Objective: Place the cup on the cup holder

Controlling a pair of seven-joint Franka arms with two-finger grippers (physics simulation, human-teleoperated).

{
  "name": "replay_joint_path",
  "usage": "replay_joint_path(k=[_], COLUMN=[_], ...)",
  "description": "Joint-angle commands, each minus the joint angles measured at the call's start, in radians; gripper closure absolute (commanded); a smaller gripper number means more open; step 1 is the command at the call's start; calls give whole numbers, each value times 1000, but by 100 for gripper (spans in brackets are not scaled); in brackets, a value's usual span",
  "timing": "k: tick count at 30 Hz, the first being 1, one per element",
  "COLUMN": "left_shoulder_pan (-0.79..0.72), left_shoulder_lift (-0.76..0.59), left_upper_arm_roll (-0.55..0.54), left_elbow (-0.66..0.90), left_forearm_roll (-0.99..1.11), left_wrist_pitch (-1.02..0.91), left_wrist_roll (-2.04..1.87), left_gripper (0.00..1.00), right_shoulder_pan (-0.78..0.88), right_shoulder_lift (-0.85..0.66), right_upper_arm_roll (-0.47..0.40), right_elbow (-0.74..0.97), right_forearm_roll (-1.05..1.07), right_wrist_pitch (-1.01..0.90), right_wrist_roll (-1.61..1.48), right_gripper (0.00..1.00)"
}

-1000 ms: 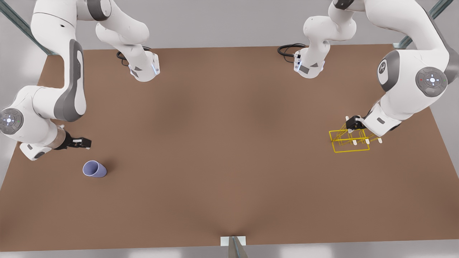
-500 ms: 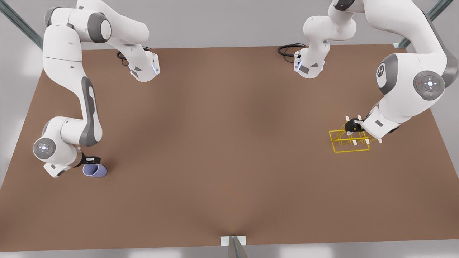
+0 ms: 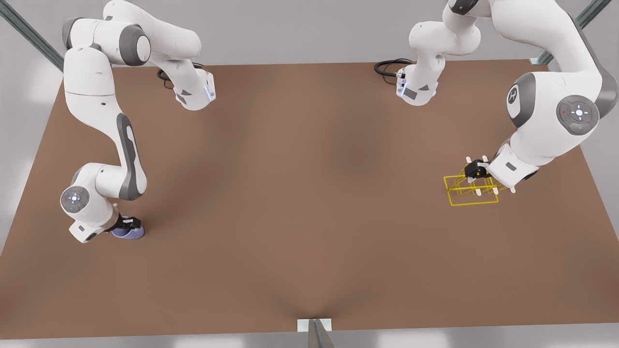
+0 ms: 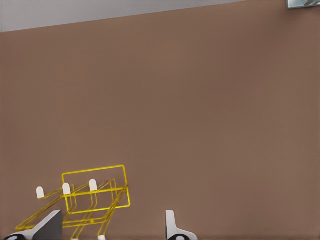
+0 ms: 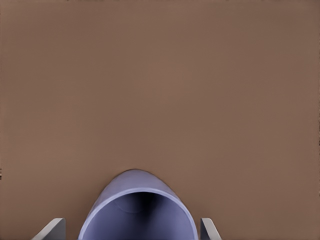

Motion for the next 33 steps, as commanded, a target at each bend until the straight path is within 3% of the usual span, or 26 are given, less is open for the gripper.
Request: replay_joint_path(k=[1,9,25,29,33], left_shoulder_pan=[-1,-1,-1,-1,-1], left_shoulder_lift=[-2,-10,-27,-27,-25], left_upper_arm_roll=[0,0,1,1,1], left_elbow=[0,0,0,0,0], left_forearm_roll=[1,1,1,2,2], left_wrist_pitch=[-2,-8,-11,-11,-11], left_wrist_roll=[-5,-5,-9,-9,-9], left_gripper=[0,0,0,0,0], right_shoulder_pan=[0,-6,-8,-8,-8], right_shoulder_lift=[-3,-5,-22,-20,-19], right_upper_arm_roll=[1,10,36,36,36], right_elbow=[0,-39,-30,-30,-30], right_forearm_roll=[7,32,213,213,219], right_wrist_pitch=[22,102,16,16,16], right_wrist_roll=[-19,-17,-58,-60,-63], right_gripper=[0,0,0,7,7])
